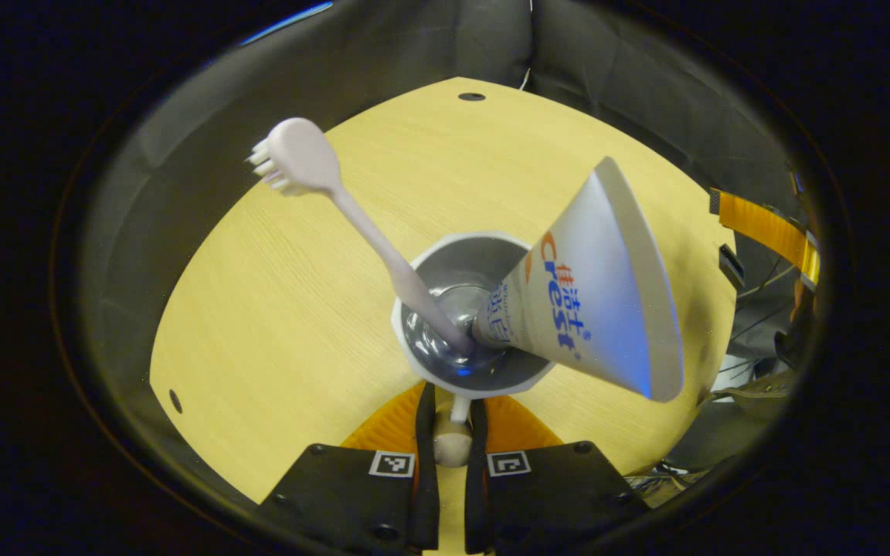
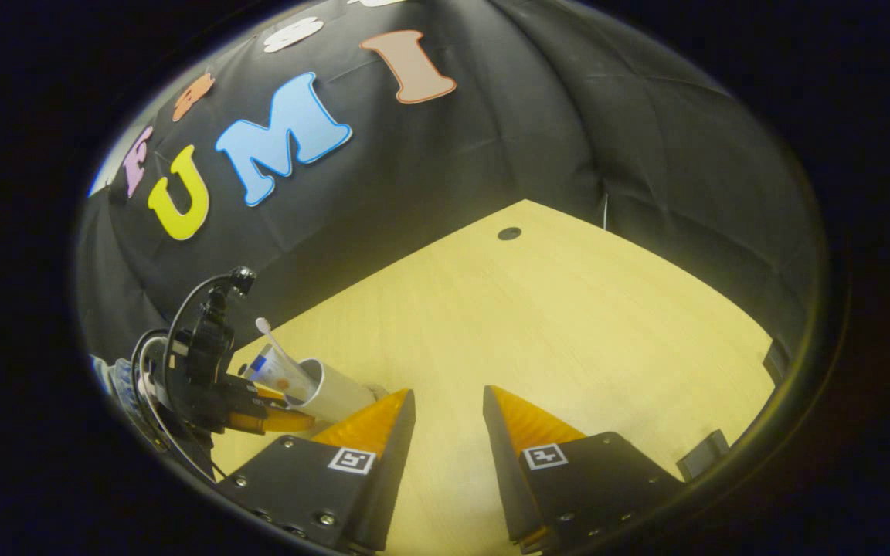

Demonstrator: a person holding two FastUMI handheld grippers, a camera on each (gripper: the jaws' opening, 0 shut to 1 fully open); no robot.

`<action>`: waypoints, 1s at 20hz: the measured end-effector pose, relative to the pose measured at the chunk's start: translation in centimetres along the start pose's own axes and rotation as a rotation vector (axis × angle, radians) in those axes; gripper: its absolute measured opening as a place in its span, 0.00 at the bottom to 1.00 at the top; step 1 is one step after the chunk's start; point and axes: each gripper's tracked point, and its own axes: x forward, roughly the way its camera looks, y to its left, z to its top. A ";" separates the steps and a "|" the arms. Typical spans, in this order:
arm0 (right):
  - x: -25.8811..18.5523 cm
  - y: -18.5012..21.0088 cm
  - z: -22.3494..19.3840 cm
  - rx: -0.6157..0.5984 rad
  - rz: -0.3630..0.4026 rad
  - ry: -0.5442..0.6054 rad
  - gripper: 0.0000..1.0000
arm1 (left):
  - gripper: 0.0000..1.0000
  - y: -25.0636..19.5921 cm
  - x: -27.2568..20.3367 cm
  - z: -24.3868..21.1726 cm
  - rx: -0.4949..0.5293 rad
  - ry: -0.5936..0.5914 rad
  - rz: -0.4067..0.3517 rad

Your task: Put the toothbrush and toothpaste on the desktop into the cup, then pick up the cup and place it on the coaster on the desktop.

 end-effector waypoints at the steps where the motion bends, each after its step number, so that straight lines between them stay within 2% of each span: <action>1: -0.1 -0.5 0.0 0.004 -0.004 0.001 0.55 | 0.24 0.0 0.0 -0.1 -0.005 0.009 0.003; 2: -0.2 -0.8 0.1 0.007 -0.006 0.001 0.55 | 0.19 0.3 -0.6 0.0 -0.007 0.008 0.005; 3: -0.2 -1.0 0.1 0.010 -0.008 0.001 0.55 | 0.20 0.3 -0.3 -0.4 -0.005 0.023 0.005; 6: 0.1 -1.2 0.2 0.015 -0.003 0.011 0.55 | 0.30 0.8 -0.2 -0.9 -0.008 0.031 0.026; 7: 0.1 -1.1 0.3 0.012 0.002 0.014 0.52 | 0.32 1.0 -0.2 -1.0 -0.021 0.026 0.029; 8: 0.1 -1.0 0.4 0.006 0.009 0.016 0.55 | 0.39 1.1 -0.4 -1.1 -0.033 0.021 0.038; 10: 0.2 -0.3 0.5 -0.014 0.024 0.021 0.55 | 0.40 1.5 -1.1 -1.7 -0.054 -0.003 0.048; 11: 0.2 0.1 0.5 -0.025 0.034 0.025 0.55 | 0.35 1.6 -1.7 -2.2 -0.069 -0.014 0.050; 12: 0.2 0.6 0.5 -0.035 0.046 0.029 0.54 | 0.35 1.7 -2.6 -2.6 -0.082 -0.024 0.053; 15: 0.0 2.6 0.8 -0.078 0.088 0.039 0.55 | 0.40 1.2 -5.0 -3.2 -0.142 -0.072 0.061; 16: -0.1 3.4 1.0 -0.097 0.106 0.039 0.55 | 0.34 1.2 -5.4 -3.5 -0.163 -0.089 0.074; 17: -0.3 4.2 1.3 -0.117 0.124 0.037 0.55 | 0.34 1.5 -6.2 -4.0 -0.184 -0.109 0.089; 19: -0.7 6.0 2.0 -0.165 0.157 0.026 0.55 | 0.37 2.7 -8.2 -5.0 -0.218 -0.174 0.146; 20: -0.9 6.9 2.5 -0.192 0.173 0.019 0.55 | 0.46 3.3 -9.6 -5.4 -0.232 -0.210 0.179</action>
